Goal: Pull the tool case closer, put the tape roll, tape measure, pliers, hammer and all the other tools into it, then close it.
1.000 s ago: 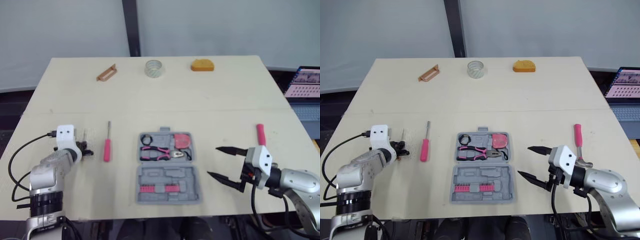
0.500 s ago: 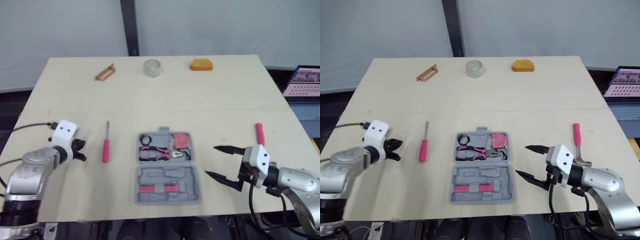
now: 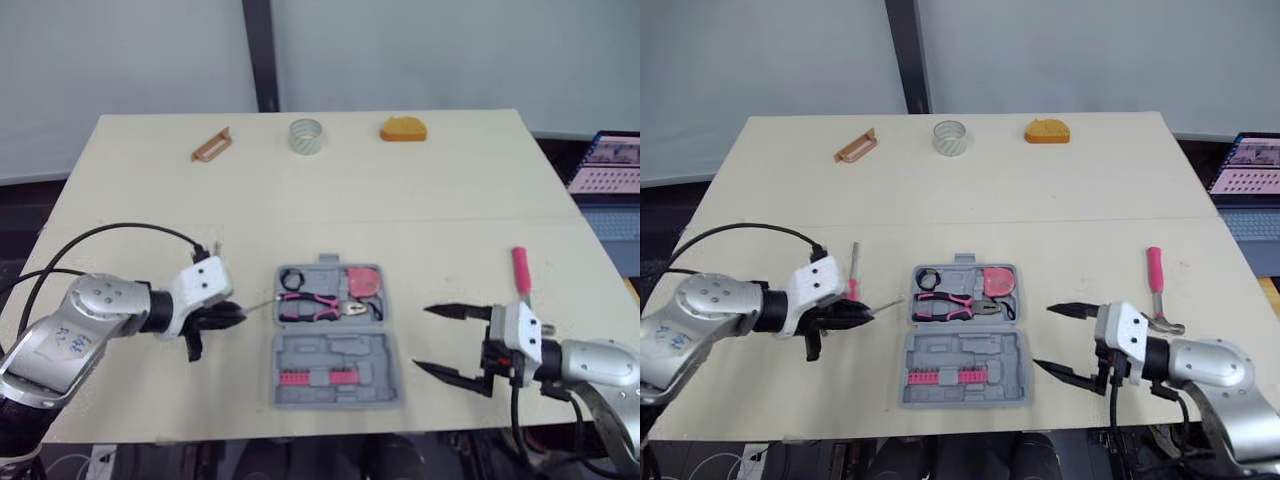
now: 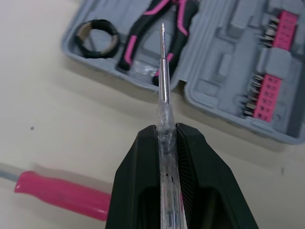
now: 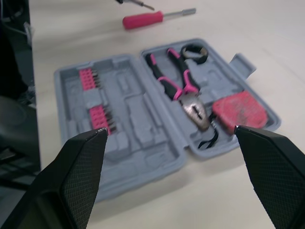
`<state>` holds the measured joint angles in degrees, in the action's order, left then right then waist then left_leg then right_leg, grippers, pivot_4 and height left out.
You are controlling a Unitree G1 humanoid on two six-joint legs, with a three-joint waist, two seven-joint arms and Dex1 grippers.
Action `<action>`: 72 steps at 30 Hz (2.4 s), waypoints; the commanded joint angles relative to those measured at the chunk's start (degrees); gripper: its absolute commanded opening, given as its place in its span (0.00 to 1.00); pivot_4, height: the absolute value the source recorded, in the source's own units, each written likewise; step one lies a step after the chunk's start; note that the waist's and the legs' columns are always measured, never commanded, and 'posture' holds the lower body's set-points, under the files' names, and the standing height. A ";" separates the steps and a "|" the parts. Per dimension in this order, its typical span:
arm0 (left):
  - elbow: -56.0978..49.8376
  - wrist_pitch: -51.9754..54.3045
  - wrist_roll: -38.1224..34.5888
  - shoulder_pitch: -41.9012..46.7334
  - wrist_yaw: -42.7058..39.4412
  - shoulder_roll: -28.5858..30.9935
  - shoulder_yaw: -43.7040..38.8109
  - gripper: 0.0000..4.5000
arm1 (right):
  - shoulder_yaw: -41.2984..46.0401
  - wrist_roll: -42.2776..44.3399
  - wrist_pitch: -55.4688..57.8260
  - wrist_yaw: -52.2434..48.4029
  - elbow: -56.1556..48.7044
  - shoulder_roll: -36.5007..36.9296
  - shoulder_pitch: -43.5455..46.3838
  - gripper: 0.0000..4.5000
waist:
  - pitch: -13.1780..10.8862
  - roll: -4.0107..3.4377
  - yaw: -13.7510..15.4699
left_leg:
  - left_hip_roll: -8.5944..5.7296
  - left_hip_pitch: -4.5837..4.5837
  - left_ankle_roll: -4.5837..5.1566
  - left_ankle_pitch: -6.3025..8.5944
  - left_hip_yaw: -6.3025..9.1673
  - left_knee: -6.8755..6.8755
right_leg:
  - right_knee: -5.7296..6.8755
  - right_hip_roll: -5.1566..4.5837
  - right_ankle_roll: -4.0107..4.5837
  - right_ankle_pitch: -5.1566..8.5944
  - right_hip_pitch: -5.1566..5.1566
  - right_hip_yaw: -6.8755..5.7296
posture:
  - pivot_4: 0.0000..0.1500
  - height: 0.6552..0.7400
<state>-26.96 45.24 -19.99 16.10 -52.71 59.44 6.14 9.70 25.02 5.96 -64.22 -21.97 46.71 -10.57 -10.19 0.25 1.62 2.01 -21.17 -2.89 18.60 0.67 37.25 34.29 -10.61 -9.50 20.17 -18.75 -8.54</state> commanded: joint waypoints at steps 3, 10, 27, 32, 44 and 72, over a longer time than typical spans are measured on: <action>-0.40 -1.38 1.53 7.04 -3.94 -1.35 5.94 0.01 | 3.36 -0.81 -4.60 -2.71 0.33 1.66 -3.17 1.00 | 0.00 0.00 0.01 | 0.00 0.00 0.00 0.00 0.00 0.02 | 0.02 0.00 0.00 0.00 0.00 0.00 | 1.00 1.00; 1.22 -1.40 4.17 13.05 -6.61 -5.52 13.54 0.01 | 3.64 -1.40 -6.32 -2.64 0.42 1.79 -4.66 1.00 | 0.00 0.00 -0.04 | 0.00 0.00 0.01 0.01 0.00 0.03 | 0.02 0.00 0.00 0.00 0.00 0.00 | 1.00 1.00; 3.67 5.53 16.41 27.92 -6.97 -15.43 31.97 0.01 | 3.06 -2.02 -5.18 -1.08 0.34 2.09 -4.34 1.00 | -0.01 0.02 1.27 | -0.01 -0.07 0.06 0.03 0.00 0.21 | 0.05 0.00 -0.01 0.00 0.02 0.00 | 1.00 1.00; 5.53 6.80 18.66 30.15 -7.28 -17.81 35.13 0.01 | 3.27 -2.05 -4.77 -0.98 0.32 2.10 -4.29 1.00 | -0.01 0.02 1.25 | -0.01 -0.08 0.08 0.04 -0.01 0.22 | 0.06 0.00 0.00 0.00 0.02 0.00 | 1.00 1.00; 7.78 11.45 22.00 33.46 -6.64 -22.43 40.05 0.01 | 3.67 -2.45 -6.22 -1.22 1.71 1.83 -4.98 1.00 | -0.01 0.03 1.42 | 0.00 -0.16 0.15 0.08 -0.01 0.44 | 0.15 0.00 -0.01 0.00 0.04 -0.01 | 1.00 1.00; 12.95 14.51 23.81 34.33 -3.38 -29.10 42.81 0.01 | 3.85 -3.00 -6.83 -0.06 1.38 1.38 -6.67 1.00 | -0.01 0.03 1.48 | 0.00 -0.20 0.18 0.10 -0.01 0.59 | 0.20 -0.01 -0.01 0.00 0.04 -0.02 | 1.00 1.00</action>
<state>-13.08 59.92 3.04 49.60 -56.42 30.63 48.60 11.78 21.52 -0.04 -64.65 -19.78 48.31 -16.79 -10.20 0.27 3.10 2.01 -21.37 -2.70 18.70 0.66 37.84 34.49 -10.61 -9.51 20.17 -18.71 -8.55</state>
